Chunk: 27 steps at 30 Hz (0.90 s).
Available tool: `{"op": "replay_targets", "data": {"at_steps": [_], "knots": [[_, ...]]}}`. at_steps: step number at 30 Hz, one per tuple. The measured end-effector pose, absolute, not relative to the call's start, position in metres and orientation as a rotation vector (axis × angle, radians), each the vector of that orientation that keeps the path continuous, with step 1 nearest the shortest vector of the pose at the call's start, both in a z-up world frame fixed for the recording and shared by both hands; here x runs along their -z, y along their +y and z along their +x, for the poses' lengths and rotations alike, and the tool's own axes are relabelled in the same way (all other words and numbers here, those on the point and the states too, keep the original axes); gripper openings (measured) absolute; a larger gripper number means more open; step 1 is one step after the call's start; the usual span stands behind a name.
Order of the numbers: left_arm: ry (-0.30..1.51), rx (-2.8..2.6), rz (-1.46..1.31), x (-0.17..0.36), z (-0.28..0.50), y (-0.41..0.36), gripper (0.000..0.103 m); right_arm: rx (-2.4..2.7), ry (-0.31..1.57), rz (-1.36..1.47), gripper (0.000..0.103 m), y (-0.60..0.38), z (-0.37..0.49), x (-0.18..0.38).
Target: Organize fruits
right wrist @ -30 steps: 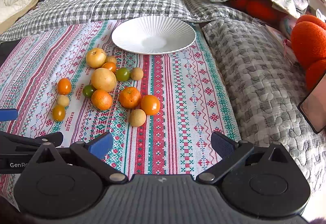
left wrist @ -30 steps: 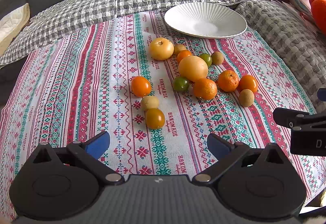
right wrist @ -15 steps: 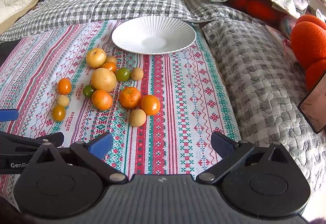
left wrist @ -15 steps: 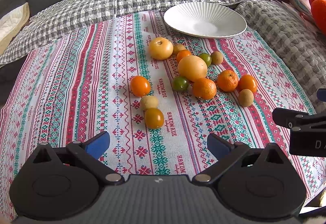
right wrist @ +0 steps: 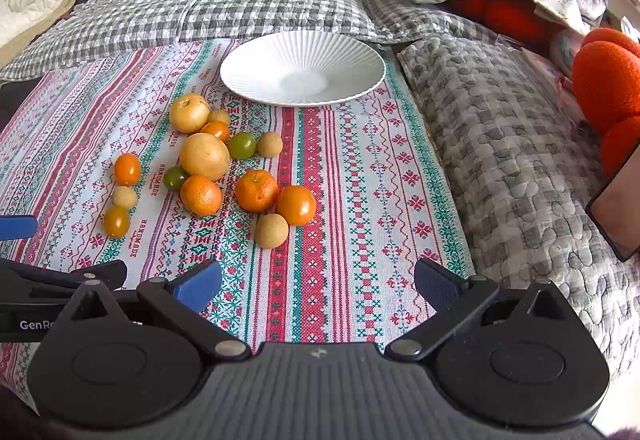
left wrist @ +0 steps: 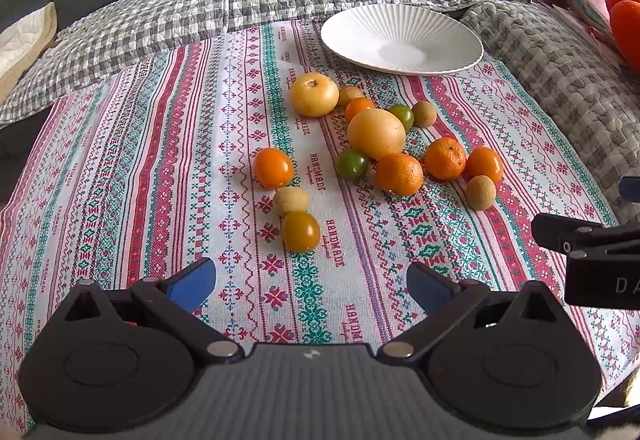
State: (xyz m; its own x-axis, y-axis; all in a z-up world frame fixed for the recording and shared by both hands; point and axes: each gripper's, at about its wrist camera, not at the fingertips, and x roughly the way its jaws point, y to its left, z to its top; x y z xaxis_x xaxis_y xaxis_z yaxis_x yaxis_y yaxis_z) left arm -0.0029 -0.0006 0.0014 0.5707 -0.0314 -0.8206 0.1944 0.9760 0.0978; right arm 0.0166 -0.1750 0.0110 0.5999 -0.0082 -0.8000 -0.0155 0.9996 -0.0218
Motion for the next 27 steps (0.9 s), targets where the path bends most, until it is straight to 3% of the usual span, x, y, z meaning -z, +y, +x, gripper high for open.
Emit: {"op": "replay_targets", "data": {"at_steps": [27], "knots": [[0.963,0.132,0.181,0.0007,-0.0022,-0.0008,0.097,-0.004,0.927,-0.027,0.103,-0.1744,0.0158,-0.0114]]}}
